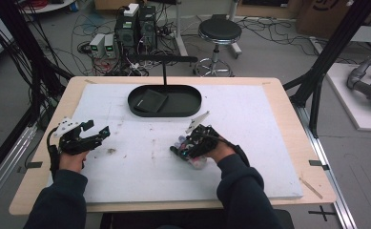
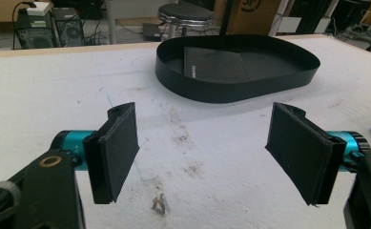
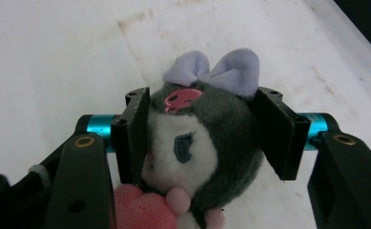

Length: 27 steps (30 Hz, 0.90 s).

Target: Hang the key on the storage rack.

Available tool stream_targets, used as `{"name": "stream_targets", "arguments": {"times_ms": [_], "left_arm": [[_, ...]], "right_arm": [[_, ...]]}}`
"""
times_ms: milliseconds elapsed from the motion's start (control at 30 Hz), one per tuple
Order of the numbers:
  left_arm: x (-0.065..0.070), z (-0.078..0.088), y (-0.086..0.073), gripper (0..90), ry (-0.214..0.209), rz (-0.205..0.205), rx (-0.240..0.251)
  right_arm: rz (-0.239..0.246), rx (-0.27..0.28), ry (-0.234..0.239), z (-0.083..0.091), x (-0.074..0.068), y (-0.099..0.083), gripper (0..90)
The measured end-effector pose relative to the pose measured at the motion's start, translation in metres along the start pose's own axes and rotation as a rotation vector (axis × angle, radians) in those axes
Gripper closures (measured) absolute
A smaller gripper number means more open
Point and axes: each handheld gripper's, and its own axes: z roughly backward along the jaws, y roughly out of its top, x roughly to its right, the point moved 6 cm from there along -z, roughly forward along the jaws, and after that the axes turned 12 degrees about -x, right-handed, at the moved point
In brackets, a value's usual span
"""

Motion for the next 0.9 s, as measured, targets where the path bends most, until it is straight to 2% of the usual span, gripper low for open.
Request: {"name": "stream_targets", "arguments": {"times_ms": [33, 67, 100, 133, 167, 233, 300, 367, 400, 433, 467, 500, 533, 667, 700, 767, 900], "left_arm": [[0.000, 0.000, 0.000, 25.7, -0.002, -0.003, -0.002], [0.000, 0.000, 0.000, 25.8, -0.001, -0.005, -0.003], [0.000, 0.000, 0.000, 25.8, 0.000, -0.007, -0.003], [0.000, 0.000, 0.000, 25.8, -0.001, -0.005, -0.004], [0.000, 0.000, 0.000, 25.8, -0.001, -0.006, -0.004], [0.000, 0.000, 0.000, 25.8, -0.001, -0.003, -0.005], [0.000, 0.000, 0.000, 25.8, -0.002, -0.003, -0.004], [0.001, 0.000, 0.000, 25.8, -0.003, -0.004, -0.003], [0.001, 0.000, 0.000, 25.8, -0.005, -0.003, -0.002], [0.001, 0.000, 0.000, 25.8, -0.007, 0.000, -0.002], [0.002, 0.000, 0.000, 25.8, -0.008, -0.002, -0.001], [0.002, 0.001, 0.000, 25.8, -0.009, -0.002, -0.001], [0.002, 0.001, 0.000, 25.8, -0.010, -0.004, -0.002], [0.003, 0.000, 0.000, 25.8, -0.011, -0.005, -0.002], [0.003, 0.000, 0.000, 25.8, -0.010, -0.006, -0.005], [0.002, 0.000, 0.000, 25.8, -0.009, -0.004, -0.004], [0.002, 0.000, -0.001, 25.8, -0.008, -0.002, -0.004]], "right_arm": [[0.031, -0.001, 0.006, 0.001, 0.005, -0.003, 38.2], [0.039, -0.017, -0.044, 0.001, 0.010, -0.005, 32.5], [0.021, -0.028, -0.072, 0.000, 0.012, -0.006, 28.2], [0.021, -0.028, -0.072, 0.000, 0.012, -0.006, 28.2], [-0.029, -0.021, -0.094, 0.000, 0.013, -0.006, 22.6], [-0.133, 0.018, -0.167, 0.005, 0.014, -0.004, 19.9], [-0.197, 0.062, -0.283, 0.014, 0.008, -0.006, 20.0], [-0.214, 0.078, -0.298, 0.016, 0.002, -0.007, 20.0], [-0.216, 0.072, -0.336, 0.013, -0.010, -0.011, 20.0], [-0.216, 0.072, -0.336, 0.013, -0.010, -0.011, 20.0], [-0.210, 0.035, -0.359, 0.005, -0.016, -0.015, 19.9], [-0.210, 0.035, -0.359, 0.005, -0.016, -0.015, 19.9], [-0.205, -0.018, -0.385, -0.006, -0.017, -0.021, 20.0], [-0.212, -0.075, -0.397, -0.018, -0.014, -0.026, 20.1], [-0.216, -0.074, -0.406, -0.019, -0.011, -0.027, 24.5], [-0.217, -0.074, -0.396, -0.018, -0.011, -0.027, 26.7], [-0.189, -0.080, -0.395, -0.019, -0.009, -0.028, 30.4]]}}
